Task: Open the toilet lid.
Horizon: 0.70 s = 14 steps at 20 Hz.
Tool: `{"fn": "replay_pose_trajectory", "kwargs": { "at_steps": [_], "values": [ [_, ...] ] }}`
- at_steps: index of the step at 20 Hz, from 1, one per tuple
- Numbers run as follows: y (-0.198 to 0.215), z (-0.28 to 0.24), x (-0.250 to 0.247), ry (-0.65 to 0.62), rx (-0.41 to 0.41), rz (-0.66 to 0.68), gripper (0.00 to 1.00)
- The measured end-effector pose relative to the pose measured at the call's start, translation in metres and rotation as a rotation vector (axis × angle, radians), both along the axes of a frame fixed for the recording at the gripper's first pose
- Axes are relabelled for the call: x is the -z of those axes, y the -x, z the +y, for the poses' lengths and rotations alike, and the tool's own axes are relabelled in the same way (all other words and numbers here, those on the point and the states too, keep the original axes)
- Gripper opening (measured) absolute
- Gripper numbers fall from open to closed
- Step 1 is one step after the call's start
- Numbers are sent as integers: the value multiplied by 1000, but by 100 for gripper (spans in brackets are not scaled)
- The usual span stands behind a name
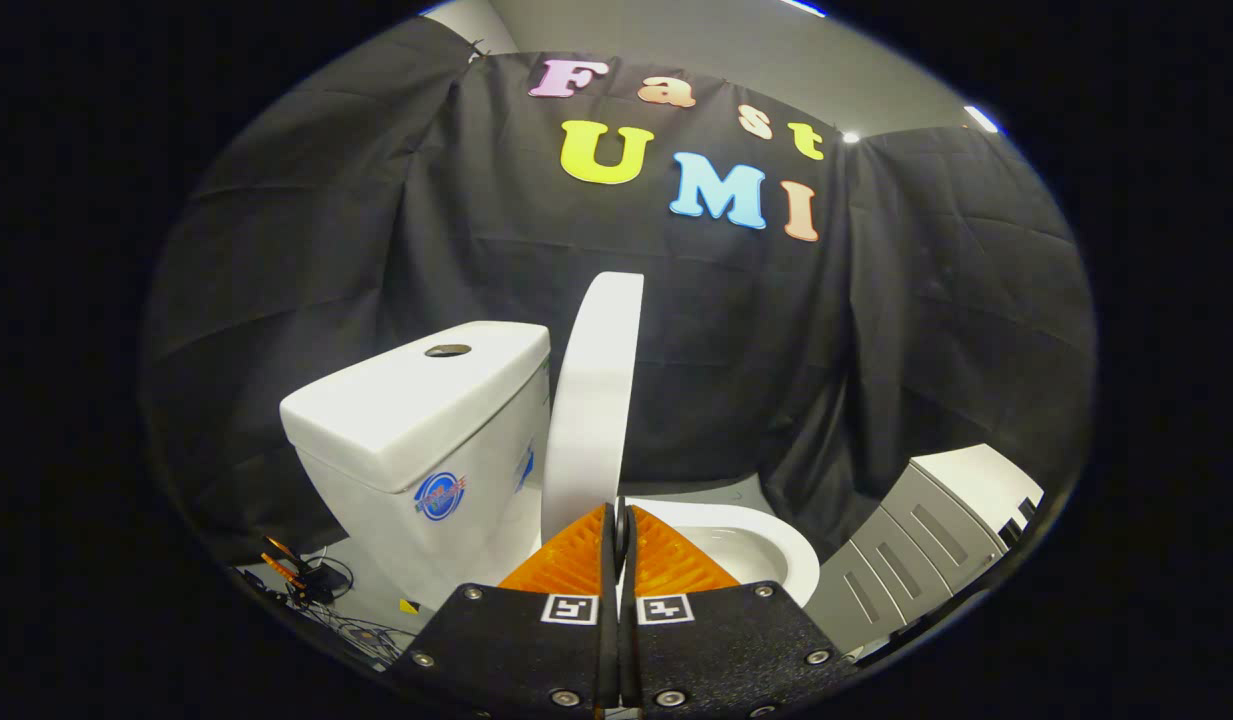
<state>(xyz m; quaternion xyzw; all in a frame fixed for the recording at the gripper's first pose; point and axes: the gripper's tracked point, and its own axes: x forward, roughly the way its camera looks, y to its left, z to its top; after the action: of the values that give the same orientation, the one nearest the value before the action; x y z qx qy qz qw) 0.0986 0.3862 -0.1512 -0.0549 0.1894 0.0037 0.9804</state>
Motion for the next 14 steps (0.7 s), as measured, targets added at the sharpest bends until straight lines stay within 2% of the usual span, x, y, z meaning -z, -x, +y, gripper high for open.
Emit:
{"fn": "replay_pose_trajectory", "kwargs": {
  "at_steps": [7, 14],
  "values": [
    [-1, 41, 1, -17, -96, -8, 0],
    [-1, 51, 0, 12, -111, -15, 1]
  ]
}}
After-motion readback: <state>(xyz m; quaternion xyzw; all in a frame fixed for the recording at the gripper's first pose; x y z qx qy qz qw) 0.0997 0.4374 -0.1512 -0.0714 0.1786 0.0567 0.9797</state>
